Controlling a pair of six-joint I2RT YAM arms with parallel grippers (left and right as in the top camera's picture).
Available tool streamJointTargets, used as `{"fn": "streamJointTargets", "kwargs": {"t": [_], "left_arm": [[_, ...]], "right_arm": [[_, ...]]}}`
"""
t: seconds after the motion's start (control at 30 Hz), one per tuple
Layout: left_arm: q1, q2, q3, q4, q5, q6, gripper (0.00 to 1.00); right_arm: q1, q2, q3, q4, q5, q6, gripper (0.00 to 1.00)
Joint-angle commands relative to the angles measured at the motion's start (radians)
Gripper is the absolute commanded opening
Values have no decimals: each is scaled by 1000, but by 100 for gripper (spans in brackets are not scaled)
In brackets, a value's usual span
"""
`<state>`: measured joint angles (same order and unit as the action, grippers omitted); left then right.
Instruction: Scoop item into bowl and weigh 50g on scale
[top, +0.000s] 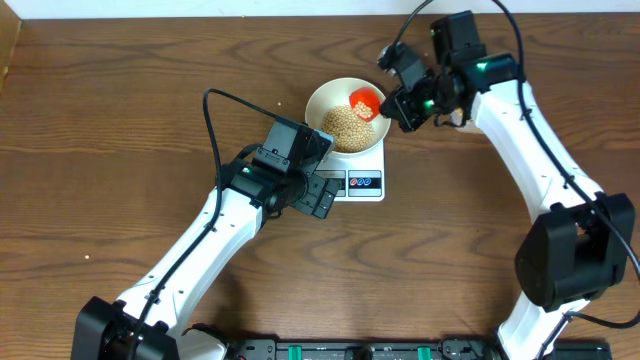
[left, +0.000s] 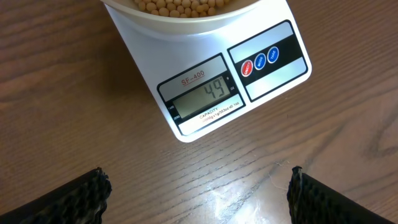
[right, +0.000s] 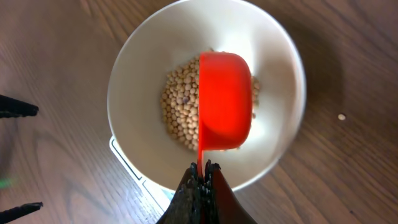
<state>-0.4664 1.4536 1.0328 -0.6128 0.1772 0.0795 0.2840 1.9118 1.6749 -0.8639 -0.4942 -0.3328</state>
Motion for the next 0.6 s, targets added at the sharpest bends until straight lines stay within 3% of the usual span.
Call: {"fn": "streamJointTargets", "kwargs": {"t": [0.0,0.57], "left_arm": [[2,11,-2,0,-10,6,93],[2,11,-3,0,-10,6,94]], "right_arm": [[29,-31,27,0,48,-24,1],[32,-31,27,-7,42,-46,1]]}}
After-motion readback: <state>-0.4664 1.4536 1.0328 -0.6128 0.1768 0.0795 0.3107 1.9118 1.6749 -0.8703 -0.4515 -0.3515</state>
